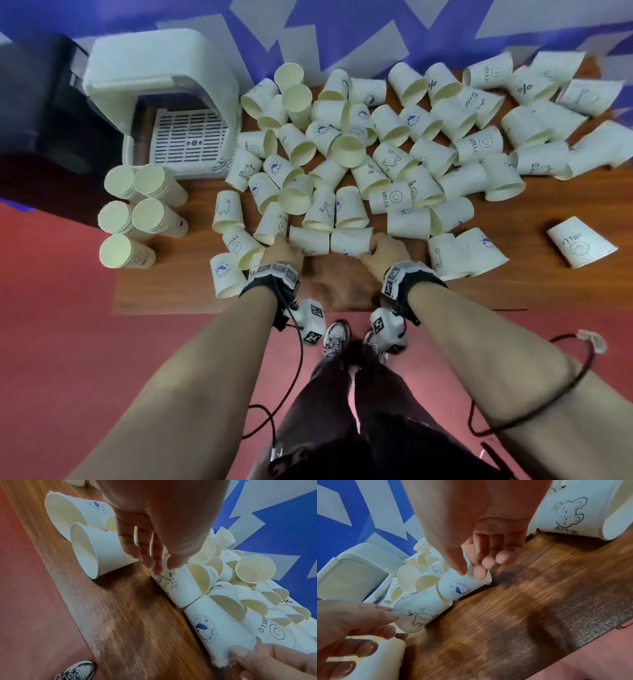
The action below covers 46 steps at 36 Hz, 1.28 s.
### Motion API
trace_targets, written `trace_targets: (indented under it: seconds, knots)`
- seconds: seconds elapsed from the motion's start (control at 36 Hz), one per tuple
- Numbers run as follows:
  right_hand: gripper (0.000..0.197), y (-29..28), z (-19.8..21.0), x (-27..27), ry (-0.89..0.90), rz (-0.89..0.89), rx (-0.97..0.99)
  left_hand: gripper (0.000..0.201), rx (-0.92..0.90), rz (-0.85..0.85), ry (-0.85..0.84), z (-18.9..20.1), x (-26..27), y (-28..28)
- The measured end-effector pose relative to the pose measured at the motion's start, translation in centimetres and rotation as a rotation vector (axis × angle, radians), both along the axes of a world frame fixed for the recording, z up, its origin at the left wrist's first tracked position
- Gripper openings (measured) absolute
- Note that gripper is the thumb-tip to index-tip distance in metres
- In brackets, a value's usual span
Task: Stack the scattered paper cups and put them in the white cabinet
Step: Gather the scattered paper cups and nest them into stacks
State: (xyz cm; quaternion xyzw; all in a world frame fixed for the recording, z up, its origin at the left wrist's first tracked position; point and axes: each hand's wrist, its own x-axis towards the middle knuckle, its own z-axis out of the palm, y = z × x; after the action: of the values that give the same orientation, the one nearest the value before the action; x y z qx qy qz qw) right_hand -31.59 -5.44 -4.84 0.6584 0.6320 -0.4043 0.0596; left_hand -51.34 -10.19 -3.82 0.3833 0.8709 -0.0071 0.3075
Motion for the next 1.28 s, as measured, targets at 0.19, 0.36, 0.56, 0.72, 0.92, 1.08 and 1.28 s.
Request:
trace_targets:
  seconds: [0.19,0.36,0.56,0.72,0.92,1.08,1.28]
  knots:
    - [0.032,0.4,0.1,0.0,-0.034,0.031,-0.032,0.021,-0.032,-0.097,-0.04,0.1,-0.6,0.8]
    - [0.014,1.3,2.9,0.9,-0.096,0.151,0.082,0.011,0.064,-0.114,-0.086,1.7,-0.4,1.3]
    - [0.013,3.2,6.3,0.4,-0.121,0.32,0.236,0.014,0.145,-0.192,0.008,5.8,-0.6,2.1]
    - [0.015,3.1,8.2,-3.2,-0.109,0.423,0.288,0.016,0.164,-0.132,0.086,7.8,-1.9,0.2]
    - [0.023,1.1,10.2,-9.2,-0.058,0.601,0.35,0.009,0.206,0.011,0.12,9.4,-6.6,-3.0]
    - [0.02,-1.4,11.5,-16.0,-0.034,0.678,0.383,0.008,0.299,0.078,0.118,10.1,-12.0,-6.1]
    - [0.021,-4.5,11.4,-25.1,-0.047,0.664,0.397,0.009,0.343,0.074,0.121,9.4,-21.1,-9.7]
